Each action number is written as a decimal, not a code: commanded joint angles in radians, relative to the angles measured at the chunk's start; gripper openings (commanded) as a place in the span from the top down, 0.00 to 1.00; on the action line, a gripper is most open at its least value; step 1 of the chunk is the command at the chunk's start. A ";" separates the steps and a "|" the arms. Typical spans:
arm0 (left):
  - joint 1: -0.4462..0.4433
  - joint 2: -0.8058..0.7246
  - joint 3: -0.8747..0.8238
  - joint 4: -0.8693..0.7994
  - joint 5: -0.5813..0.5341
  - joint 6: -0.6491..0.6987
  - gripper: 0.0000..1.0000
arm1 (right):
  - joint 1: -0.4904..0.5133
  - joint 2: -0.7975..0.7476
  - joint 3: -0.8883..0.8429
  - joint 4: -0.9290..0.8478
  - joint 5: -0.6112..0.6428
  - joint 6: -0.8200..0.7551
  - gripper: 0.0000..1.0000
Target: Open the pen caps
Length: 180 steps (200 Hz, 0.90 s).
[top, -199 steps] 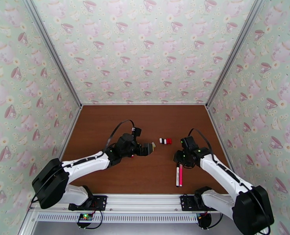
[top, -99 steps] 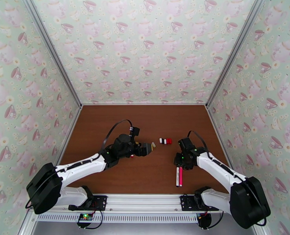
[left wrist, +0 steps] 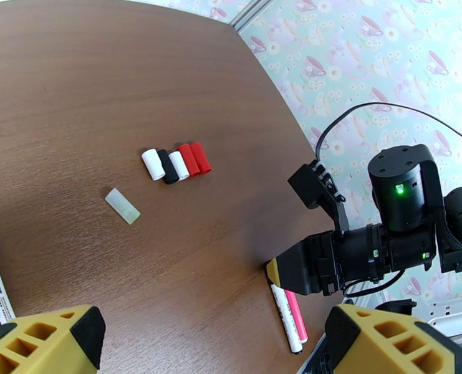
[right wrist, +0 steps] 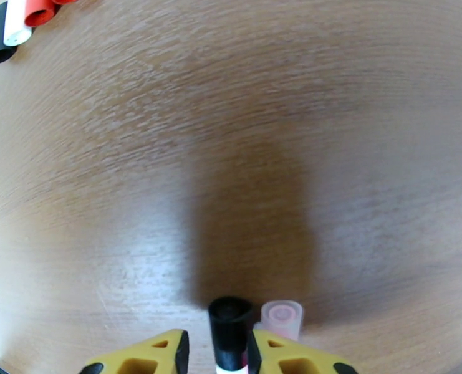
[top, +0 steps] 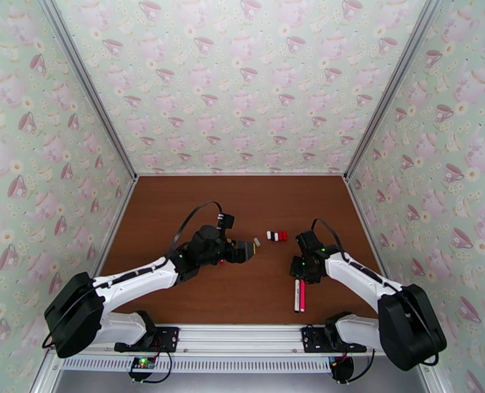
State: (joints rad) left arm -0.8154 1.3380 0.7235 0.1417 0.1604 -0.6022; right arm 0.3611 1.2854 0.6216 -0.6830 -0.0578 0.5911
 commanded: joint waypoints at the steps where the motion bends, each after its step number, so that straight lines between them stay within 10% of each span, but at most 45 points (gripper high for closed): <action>1: -0.007 0.009 0.020 -0.019 -0.019 0.015 0.00 | 0.006 0.018 -0.011 0.033 0.015 0.002 0.68; 180: -0.022 0.037 0.006 0.006 -0.016 -0.027 0.00 | 0.085 0.048 0.042 0.106 0.027 0.037 0.78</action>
State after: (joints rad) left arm -0.8330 1.3746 0.7330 0.1246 0.1486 -0.6044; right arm 0.4320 1.3529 0.6373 -0.6323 0.0048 0.6010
